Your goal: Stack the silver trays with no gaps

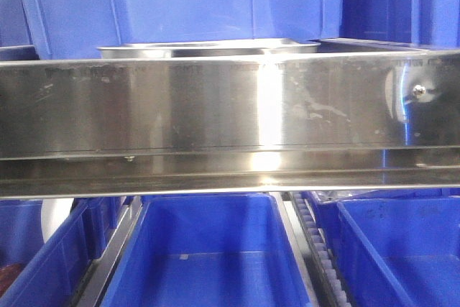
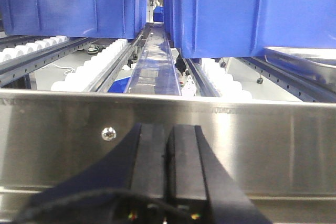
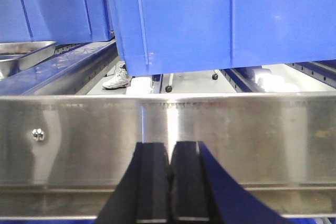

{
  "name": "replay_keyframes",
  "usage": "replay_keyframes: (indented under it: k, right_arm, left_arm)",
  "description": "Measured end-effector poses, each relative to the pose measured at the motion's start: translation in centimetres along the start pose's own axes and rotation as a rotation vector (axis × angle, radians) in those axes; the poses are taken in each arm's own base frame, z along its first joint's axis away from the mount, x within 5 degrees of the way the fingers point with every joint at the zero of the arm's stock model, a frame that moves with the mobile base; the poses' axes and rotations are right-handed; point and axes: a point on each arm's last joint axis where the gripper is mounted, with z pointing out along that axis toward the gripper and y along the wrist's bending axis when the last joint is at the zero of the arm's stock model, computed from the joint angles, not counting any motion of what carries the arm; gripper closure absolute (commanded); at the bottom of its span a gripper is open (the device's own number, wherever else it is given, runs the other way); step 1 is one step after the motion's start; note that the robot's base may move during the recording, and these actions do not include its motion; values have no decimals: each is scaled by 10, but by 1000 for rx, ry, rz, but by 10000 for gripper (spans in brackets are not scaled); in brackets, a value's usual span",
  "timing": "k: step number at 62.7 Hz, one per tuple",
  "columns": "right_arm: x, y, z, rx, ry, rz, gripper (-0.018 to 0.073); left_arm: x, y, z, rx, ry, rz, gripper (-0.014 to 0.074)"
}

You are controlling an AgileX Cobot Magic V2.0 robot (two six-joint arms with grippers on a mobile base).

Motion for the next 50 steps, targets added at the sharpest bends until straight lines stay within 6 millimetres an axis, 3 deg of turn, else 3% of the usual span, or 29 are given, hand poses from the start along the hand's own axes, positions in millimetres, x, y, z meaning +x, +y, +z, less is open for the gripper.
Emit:
replay_keyframes:
  k: [50]
  right_arm:
    - [-3,0,0,-2,-33,0,506]
  left_arm:
    - [-6,0,0,-2,-67,-8,644]
